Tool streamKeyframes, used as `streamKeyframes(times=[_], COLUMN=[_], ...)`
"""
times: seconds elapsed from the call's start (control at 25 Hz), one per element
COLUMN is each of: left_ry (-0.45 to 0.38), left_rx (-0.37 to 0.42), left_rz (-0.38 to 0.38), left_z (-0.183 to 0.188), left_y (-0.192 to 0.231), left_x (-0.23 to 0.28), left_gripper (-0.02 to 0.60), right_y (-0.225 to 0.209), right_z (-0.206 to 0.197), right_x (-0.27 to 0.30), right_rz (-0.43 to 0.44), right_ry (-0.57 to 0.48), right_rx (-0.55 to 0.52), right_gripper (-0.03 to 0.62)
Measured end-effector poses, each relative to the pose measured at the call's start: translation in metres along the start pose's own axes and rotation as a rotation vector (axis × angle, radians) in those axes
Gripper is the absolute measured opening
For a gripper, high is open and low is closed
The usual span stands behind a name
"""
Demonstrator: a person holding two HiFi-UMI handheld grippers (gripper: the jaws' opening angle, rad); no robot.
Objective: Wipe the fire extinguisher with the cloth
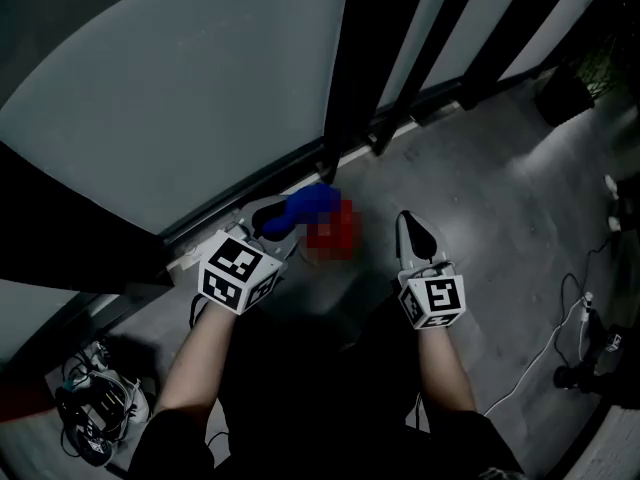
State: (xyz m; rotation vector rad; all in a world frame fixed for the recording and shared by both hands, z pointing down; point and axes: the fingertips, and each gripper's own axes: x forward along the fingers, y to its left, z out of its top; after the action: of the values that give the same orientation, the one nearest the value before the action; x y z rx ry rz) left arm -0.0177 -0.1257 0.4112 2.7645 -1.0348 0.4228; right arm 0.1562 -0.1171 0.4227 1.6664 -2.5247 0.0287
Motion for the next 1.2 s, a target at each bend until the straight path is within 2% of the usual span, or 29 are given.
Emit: streamKeyframes(times=[0.16,0.24,0.44,0.64,0.72,0.88,1.2], left_ry=[0.117,0.182,0.349,0.457,0.476,0.482,0.445], left_rx=[0.037,0.082,0.262,0.493,0.546,0.593,0.622], left_rz=[-0.011,0.004,0.022,0.051,0.047,0.03,-0.009], left_z=[-0.009,-0.01,-0.014,-0.026,-0.03,-0.03,-0.023], left_y=[0.003,0.008,0.011,0.011,0.008,-0.001,-0.028], left_x=[0.019,0.028,0.045,0.061,0.061,0.055,0.04], left_gripper=[0.133,0.133,0.132,0.13,0.129,0.129,0.129], right_y=[0.004,0.005,0.009,0.012,0.012,0.002,0.01], right_z=[-0.021,-0.029,-0.051,-0.054,-0.056,-0.057,-0.059], right_x=[0.003,0.011,0.026,0.031,0.032,0.03,0.034], right_rz=[0.032,0.043,0.05,0.061,0.063,0.04,0.058], right_ry=[0.027,0.032,0.064,0.074,0.083,0.092,0.106], right_rx=[0.026,0.024,0.023,0.027,0.039,0.076,0.071], right_gripper=[0.003,0.003,0.003,0.003,0.003,0.003,0.003])
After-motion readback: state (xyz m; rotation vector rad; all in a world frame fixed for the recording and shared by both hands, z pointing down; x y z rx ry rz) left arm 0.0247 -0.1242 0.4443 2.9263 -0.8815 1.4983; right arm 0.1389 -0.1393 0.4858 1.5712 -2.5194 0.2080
